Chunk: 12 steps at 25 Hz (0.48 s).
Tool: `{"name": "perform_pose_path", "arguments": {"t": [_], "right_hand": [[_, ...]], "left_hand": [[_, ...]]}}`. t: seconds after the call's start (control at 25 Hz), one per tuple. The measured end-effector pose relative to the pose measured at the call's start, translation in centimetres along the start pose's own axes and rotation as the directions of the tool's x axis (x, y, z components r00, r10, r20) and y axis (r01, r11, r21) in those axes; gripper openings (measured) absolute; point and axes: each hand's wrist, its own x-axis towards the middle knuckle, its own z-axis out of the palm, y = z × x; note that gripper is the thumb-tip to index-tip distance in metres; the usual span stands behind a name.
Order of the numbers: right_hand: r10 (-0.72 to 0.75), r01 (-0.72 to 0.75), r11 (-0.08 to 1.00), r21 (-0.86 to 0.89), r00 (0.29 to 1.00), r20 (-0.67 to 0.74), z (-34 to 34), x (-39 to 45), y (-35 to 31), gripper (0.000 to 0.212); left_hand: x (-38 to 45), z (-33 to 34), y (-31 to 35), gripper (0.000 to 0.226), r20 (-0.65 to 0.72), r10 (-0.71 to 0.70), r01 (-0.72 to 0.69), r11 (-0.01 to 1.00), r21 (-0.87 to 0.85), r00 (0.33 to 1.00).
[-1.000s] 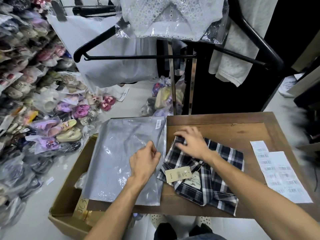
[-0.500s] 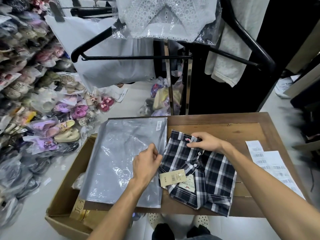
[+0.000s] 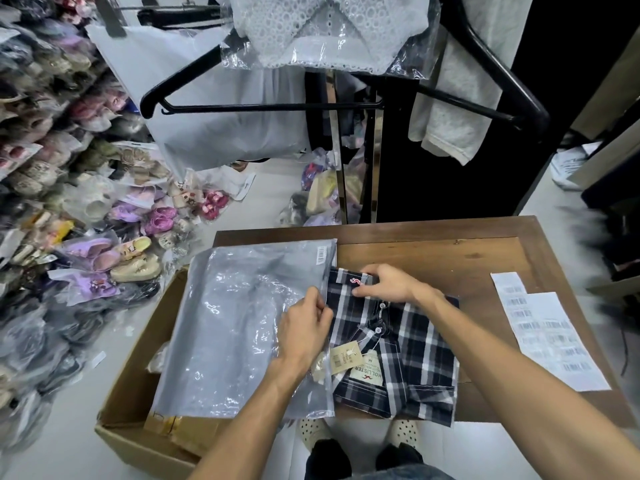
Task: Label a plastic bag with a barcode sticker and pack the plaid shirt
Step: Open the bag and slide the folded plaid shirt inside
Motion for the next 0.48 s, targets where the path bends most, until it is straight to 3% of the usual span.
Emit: {"name": "perform_pose_path", "arguments": {"t": [0.12, 0.24, 0.4, 0.48], "right_hand": [[-0.083, 0.083, 0.993, 0.079, 0.997, -0.009, 0.0, -0.5, -0.3, 0.028], [0.023, -0.035, 0.990, -0.136, 0.996, -0.088, 1.1, 0.2, -0.2, 0.042], [0.018, -0.026, 0.996, -0.089, 0.995, -0.097, 0.0, 0.1, 0.4, 0.048], [0.085, -0.094, 0.974, -0.207, 0.995, -0.052, -1.7, -0.6, 1.3, 0.059]], "left_hand": [[-0.1, 0.2, -0.2, 0.017, 0.021, 0.005, -0.006, 1.000, 0.027, 1.000], [-0.1, 0.7, -0.1, 0.014, 0.031, 0.002, -0.003, 0.999, 0.040, 1.000], [0.3, 1.3, -0.5, 0.009, 0.081, -0.024, 0.021, 0.999, 0.038, 0.996], [0.3, 1.5, -0.8, 0.006, 0.119, -0.036, 0.031, 0.998, 0.050, 0.992]]}}
